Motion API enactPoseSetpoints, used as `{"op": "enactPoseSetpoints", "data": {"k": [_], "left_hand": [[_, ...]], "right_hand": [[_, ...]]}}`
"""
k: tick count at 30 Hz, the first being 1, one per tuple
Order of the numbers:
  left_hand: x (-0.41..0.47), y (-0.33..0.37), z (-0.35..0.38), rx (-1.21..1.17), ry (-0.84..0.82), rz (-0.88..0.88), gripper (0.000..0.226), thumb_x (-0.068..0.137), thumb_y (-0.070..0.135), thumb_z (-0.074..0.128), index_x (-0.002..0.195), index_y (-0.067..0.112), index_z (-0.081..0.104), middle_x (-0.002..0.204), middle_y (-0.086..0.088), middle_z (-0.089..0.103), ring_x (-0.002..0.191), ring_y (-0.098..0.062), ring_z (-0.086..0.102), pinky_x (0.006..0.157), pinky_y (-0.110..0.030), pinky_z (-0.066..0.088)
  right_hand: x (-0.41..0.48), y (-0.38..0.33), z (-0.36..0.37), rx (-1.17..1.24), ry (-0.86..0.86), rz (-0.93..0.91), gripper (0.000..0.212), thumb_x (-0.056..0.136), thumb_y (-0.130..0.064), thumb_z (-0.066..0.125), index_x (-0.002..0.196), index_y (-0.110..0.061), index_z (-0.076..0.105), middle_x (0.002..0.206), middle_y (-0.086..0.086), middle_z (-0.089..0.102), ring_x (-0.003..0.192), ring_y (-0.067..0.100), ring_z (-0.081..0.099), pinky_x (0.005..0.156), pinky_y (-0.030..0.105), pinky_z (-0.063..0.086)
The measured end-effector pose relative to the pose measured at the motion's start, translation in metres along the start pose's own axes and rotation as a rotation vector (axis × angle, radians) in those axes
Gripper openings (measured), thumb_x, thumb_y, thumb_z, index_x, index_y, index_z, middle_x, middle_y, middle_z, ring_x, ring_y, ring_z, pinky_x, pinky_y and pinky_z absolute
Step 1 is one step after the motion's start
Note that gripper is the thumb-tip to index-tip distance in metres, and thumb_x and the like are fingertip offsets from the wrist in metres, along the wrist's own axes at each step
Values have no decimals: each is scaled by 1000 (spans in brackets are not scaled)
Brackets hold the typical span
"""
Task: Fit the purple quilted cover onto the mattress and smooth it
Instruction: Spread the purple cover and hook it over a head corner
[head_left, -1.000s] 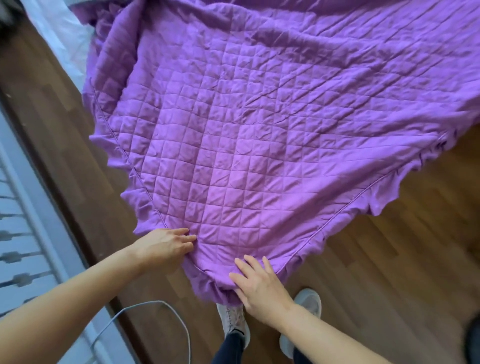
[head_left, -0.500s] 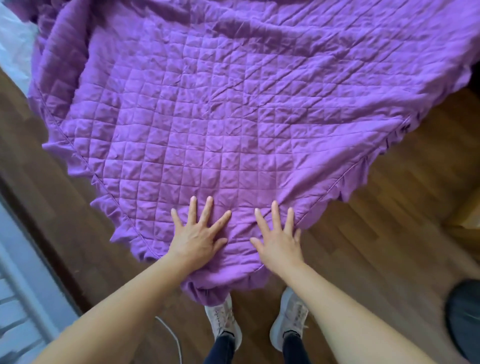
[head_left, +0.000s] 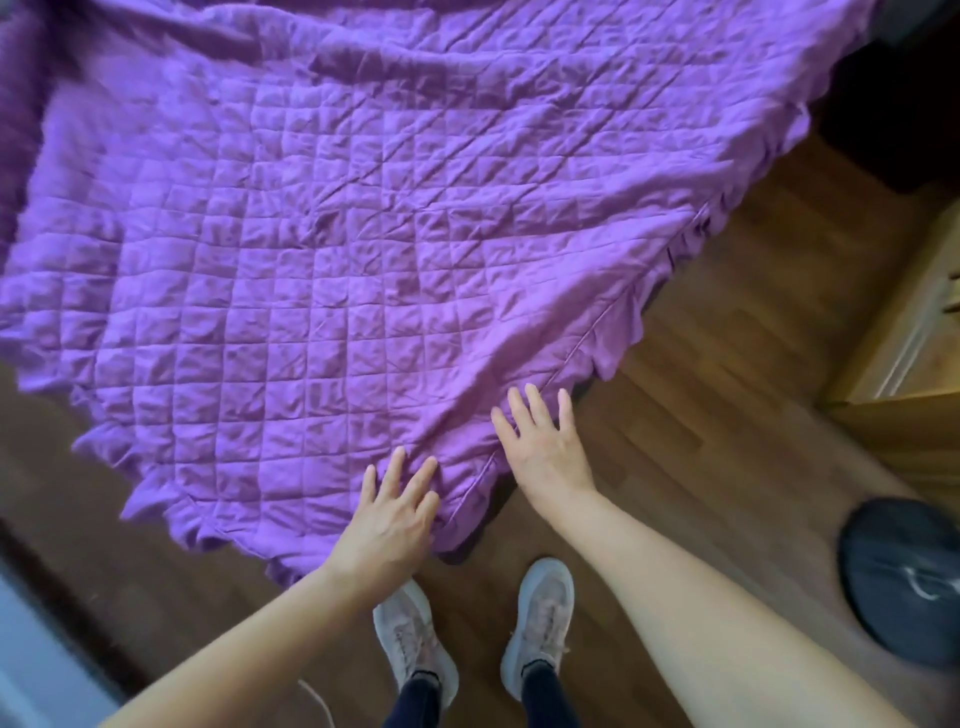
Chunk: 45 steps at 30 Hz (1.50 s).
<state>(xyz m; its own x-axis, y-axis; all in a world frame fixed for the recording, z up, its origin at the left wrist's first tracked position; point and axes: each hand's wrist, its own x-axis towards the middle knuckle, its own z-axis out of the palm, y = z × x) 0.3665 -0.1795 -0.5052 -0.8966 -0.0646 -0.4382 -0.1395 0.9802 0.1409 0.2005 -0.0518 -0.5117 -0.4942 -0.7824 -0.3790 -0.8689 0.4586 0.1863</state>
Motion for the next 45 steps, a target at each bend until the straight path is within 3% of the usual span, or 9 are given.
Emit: {"op": "enactPoseSetpoints", "data": {"k": [6,11,15,24,26,29,32,37,45], "left_hand": [[-17,-11,11,-176,225,137,12,80,35,44,77,26,37,124,-3,62,117,-42,53,78,-59,50],[-30,-9,23,-212,344,128,33,99,43,14,77,28,32,124,0,62,120,-35,50,86,-54,48],[-28,-2,34,-144,377,135,33,99,41,11,78,27,32,119,-1,65,121,-28,42,95,-46,29],[-17,4,-6,-177,266,-15,40,87,54,34,73,23,56,78,7,66,74,-18,66,55,-28,52],[0,-11,-17,-78,364,-77,32,85,45,42,93,19,59,99,-2,67,87,-25,67,69,-35,51],[21,-36,-27,-42,102,-351,65,82,47,57,142,33,34,152,-10,28,136,-43,27,100,-64,27],[9,-41,-4,-105,-30,-497,69,85,63,41,144,50,7,158,-3,-2,141,-42,-1,102,-69,16],[-39,-36,23,-124,-137,-483,65,80,64,31,141,43,27,151,-14,30,133,-51,24,89,-70,34],[-64,-26,-31,-592,-211,-572,59,95,31,47,147,31,21,155,-11,18,139,-30,24,110,-29,19]], "right_hand": [[7,8,-7,58,185,-157,30,75,-11,40,77,-15,69,98,10,67,99,32,60,101,53,36],[-17,4,16,170,253,-296,41,72,-15,42,103,-16,69,116,13,65,107,32,60,99,51,43],[-23,-1,25,205,323,-238,31,77,-9,44,90,-16,70,108,11,69,100,33,64,94,52,47],[-28,-1,32,370,252,-283,25,69,-15,40,76,-15,64,96,12,66,76,29,62,65,35,54],[-22,1,20,446,299,-270,17,63,-11,46,74,-13,58,86,9,62,69,29,58,56,35,48],[2,-5,-8,495,354,-97,43,66,-1,54,107,-12,60,121,18,55,104,38,55,81,42,49],[22,-17,-31,505,80,-130,68,86,-10,49,147,-29,25,156,17,7,139,47,10,109,56,20],[8,-45,-14,412,-219,-213,64,93,-23,43,148,-38,15,157,9,-15,140,45,-14,114,54,-8],[-26,-33,-68,599,-393,-141,53,97,-28,38,147,-37,22,159,7,-2,143,35,5,116,49,11]]}}
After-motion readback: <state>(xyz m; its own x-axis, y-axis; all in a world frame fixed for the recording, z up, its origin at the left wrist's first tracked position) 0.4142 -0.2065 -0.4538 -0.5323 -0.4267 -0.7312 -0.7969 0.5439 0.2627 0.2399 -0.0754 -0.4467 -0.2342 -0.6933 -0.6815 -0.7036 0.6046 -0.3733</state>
